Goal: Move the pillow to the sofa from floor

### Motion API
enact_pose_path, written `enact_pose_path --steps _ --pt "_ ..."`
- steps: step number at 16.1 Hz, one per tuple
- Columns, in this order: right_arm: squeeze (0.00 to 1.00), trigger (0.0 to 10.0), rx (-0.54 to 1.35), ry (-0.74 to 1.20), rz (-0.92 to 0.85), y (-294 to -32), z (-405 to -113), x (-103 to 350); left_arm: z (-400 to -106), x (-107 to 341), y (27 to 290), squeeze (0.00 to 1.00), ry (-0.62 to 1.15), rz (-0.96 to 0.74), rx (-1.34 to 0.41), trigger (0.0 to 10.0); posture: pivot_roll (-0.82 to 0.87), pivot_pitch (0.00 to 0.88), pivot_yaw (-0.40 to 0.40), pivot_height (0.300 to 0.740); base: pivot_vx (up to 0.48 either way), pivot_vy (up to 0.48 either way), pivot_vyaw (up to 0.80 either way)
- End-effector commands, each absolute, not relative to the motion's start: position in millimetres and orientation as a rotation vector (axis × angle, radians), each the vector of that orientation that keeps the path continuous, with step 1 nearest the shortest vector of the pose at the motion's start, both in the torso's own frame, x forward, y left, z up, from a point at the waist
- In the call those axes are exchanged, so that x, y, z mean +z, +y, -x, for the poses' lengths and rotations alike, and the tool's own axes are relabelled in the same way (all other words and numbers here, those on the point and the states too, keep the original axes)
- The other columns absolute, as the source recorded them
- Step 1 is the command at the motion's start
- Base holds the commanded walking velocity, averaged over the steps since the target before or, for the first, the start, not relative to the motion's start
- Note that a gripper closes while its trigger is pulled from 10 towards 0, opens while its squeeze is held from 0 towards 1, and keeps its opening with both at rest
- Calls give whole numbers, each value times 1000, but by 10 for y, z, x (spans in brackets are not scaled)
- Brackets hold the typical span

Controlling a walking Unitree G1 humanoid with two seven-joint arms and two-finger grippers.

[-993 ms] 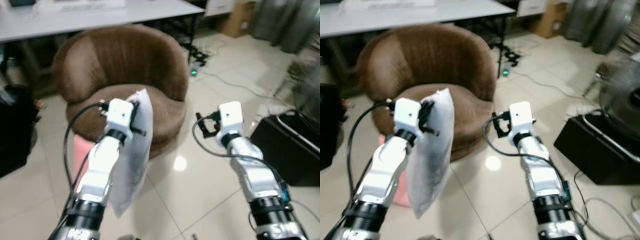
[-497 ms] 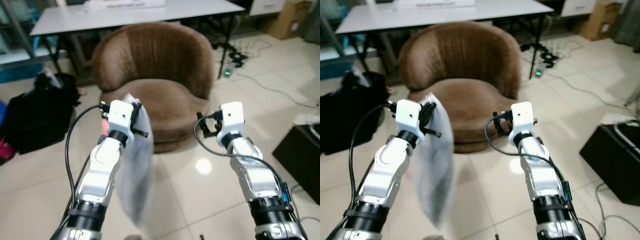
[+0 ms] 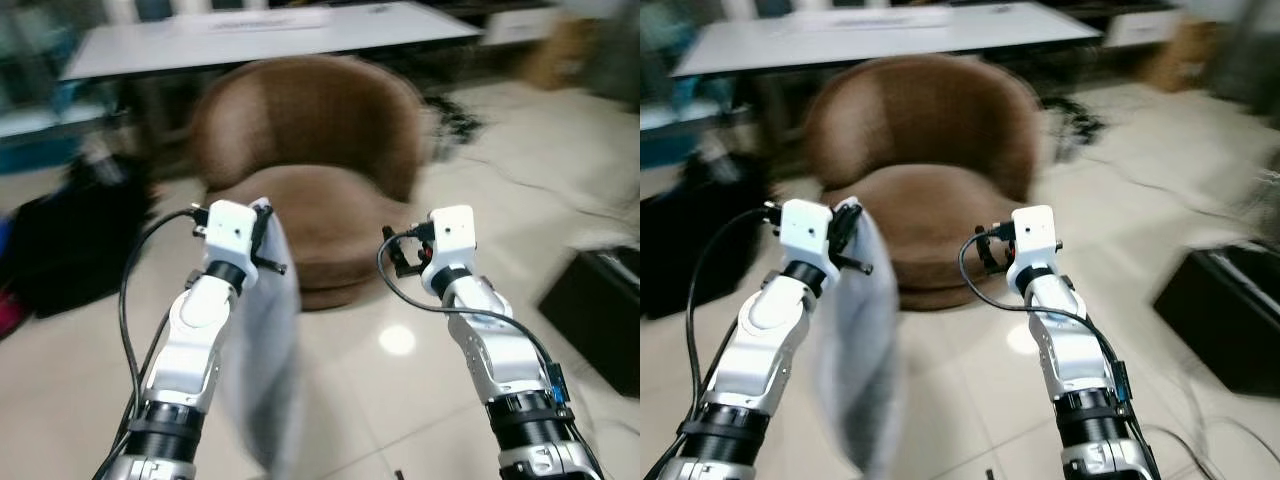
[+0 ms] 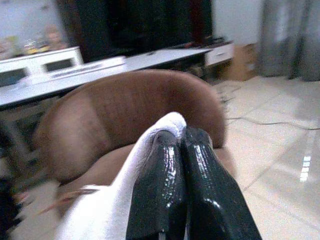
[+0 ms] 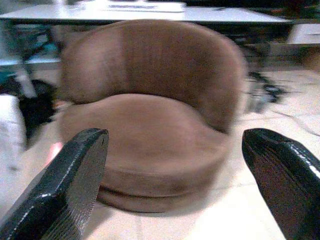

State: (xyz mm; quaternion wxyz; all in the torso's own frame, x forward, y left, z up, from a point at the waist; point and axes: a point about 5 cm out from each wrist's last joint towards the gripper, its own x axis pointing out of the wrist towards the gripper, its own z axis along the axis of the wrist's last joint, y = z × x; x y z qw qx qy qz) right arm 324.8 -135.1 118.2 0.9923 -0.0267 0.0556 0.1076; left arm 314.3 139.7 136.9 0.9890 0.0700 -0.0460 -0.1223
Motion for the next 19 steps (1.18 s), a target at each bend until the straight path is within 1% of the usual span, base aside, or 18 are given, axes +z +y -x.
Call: enact_pose_path --steps 1,6,19 --pt "0 10000 200 110 55 -1388 -3269 1198 -3159 1531 1325 0 -169 -139 -273 10000 33 0 25 740 289 0 0" --pt "0 10000 223 115 73 -1323 -3268 1188 -3151 1532 1331 0 -169 -126 -275 10000 39 0 23 740 298 0 0" --pt "0 10000 241 115 83 -1286 -3269 1179 -3161 1543 1355 0 -171 -128 -273 10000 40 0 28 740 337 0 0"
